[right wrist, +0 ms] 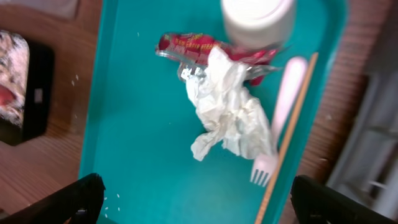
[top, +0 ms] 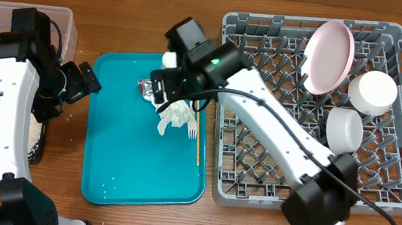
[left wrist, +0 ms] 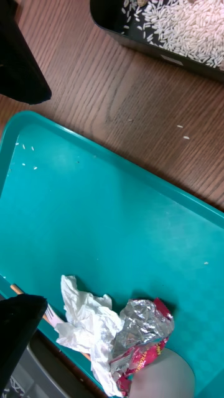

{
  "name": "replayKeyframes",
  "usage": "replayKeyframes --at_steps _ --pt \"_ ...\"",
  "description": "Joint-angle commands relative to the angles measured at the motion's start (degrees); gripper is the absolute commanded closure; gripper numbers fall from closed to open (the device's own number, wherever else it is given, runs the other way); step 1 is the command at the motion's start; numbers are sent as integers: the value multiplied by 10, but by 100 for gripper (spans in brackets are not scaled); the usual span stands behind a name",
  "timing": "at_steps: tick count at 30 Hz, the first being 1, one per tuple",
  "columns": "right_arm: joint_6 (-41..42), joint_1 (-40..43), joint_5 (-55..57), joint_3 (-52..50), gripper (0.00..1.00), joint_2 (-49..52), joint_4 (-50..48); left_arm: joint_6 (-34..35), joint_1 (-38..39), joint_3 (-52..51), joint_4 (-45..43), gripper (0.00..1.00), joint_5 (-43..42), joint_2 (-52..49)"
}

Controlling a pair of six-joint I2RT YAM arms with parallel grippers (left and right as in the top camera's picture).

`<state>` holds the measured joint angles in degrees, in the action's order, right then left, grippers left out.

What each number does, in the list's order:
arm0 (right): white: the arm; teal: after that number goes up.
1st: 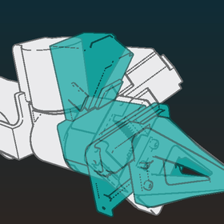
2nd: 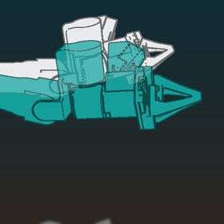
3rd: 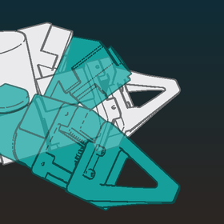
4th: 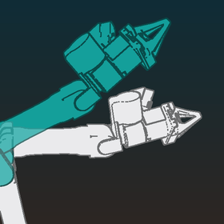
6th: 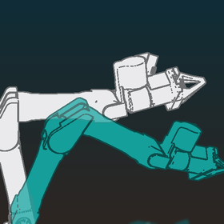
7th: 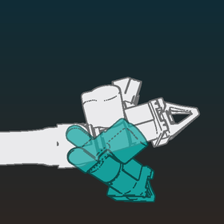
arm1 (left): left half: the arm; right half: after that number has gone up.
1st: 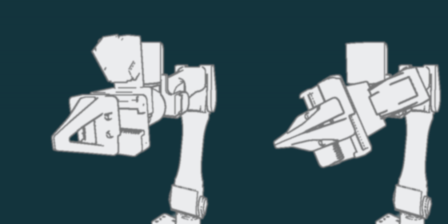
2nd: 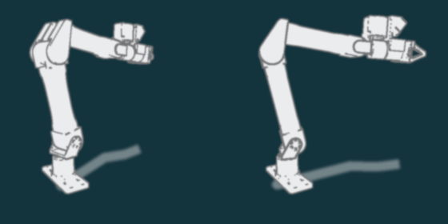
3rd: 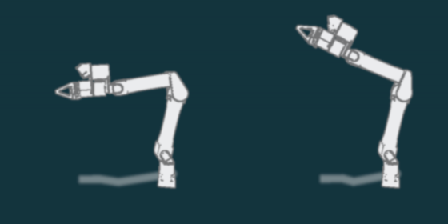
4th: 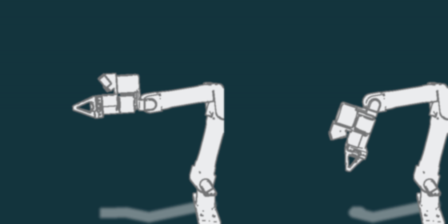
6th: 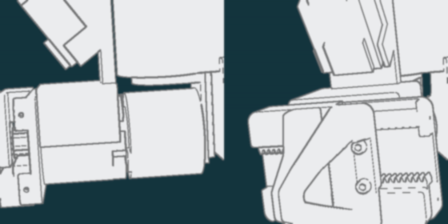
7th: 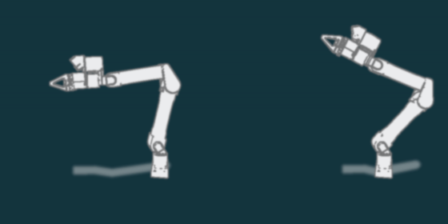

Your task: Sort waste into correct bins and load items into the dishwasher rack

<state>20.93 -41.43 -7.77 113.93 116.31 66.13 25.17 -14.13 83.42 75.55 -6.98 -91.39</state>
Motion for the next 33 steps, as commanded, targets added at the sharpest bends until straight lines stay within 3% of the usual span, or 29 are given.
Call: replayKeyframes --at_steps 1,12,20,28,33 --pt "6 26 46 43 0 -80 18 6 -1 10 0 0 6 8" --pt "18 178 317 61 0 -199 72 6 -1 10 0 0 6 8" --pt "16 282 264 61 0 -190 94 6 -1 10 0 0 6 8" --pt "17 298 265 61 0 -190 94 8 -1 10 -51 0 -1 7" --pt "16 298 265 61 0 -190 94 5 2 8 -6 0 -148 8"
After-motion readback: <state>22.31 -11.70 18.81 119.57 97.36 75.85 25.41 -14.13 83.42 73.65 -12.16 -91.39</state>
